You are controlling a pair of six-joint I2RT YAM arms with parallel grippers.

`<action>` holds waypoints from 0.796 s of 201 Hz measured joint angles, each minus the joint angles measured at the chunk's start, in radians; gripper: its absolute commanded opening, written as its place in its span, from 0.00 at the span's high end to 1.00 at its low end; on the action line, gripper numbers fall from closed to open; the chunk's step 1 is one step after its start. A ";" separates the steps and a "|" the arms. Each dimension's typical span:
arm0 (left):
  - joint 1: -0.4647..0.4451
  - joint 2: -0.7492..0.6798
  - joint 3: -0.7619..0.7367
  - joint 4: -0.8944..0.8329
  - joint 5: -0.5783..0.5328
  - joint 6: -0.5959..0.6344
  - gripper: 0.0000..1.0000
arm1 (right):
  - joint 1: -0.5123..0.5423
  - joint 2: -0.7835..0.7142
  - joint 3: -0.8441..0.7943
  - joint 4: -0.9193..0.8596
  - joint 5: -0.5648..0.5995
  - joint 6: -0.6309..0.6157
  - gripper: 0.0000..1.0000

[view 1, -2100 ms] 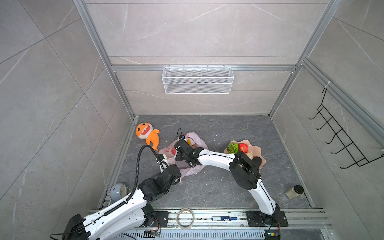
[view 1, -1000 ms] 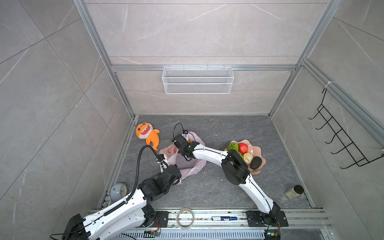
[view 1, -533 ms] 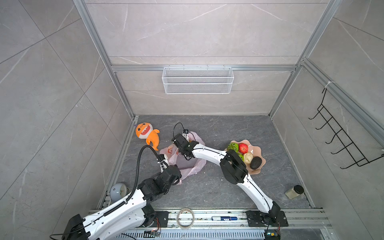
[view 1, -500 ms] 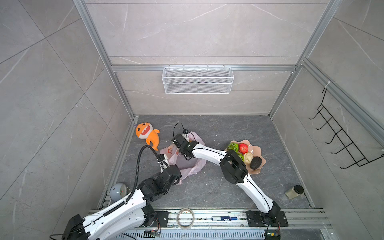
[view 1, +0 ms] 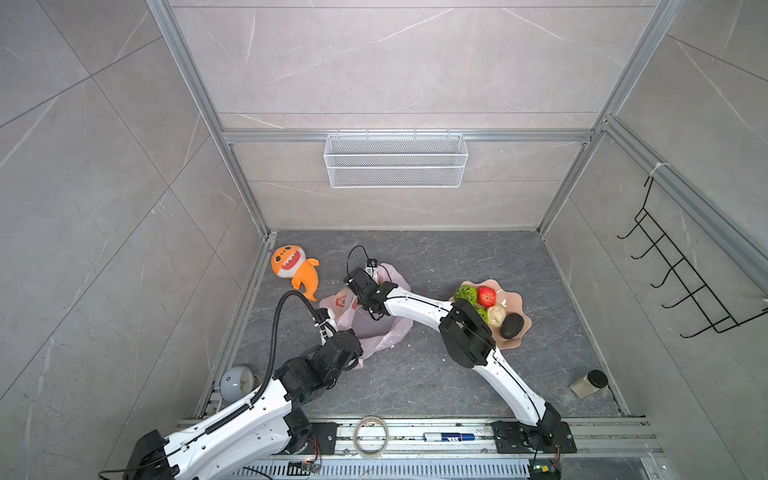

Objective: Take the fake fruits out of the plastic bag
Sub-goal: 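Push the right gripper down into the bag toward the cream fruit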

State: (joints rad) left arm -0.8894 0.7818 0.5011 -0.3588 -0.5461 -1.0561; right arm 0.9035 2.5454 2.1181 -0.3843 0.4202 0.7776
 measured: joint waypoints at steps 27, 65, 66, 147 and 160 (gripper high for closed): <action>0.000 0.000 0.000 0.000 0.000 0.000 1.00 | 0.000 0.000 -0.005 0.011 0.000 -0.010 0.72; 0.000 0.000 0.000 0.000 0.000 0.000 1.00 | -0.001 -0.011 -0.032 0.031 -0.002 -0.015 0.79; 0.000 0.000 0.000 0.000 0.000 0.000 1.00 | -0.001 -0.013 -0.034 0.033 -0.002 -0.015 0.79; 0.000 0.010 0.000 0.015 -0.001 0.000 1.00 | -0.008 -0.130 -0.211 0.071 -0.085 -0.084 0.82; 0.000 0.022 0.000 0.027 -0.001 0.001 1.00 | -0.007 -0.153 -0.238 0.071 -0.103 -0.096 0.82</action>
State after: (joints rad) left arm -0.8894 0.8040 0.5011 -0.3321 -0.5468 -1.0554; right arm 0.8963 2.3924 1.8797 -0.3130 0.3176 0.6815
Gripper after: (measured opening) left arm 0.048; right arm 0.483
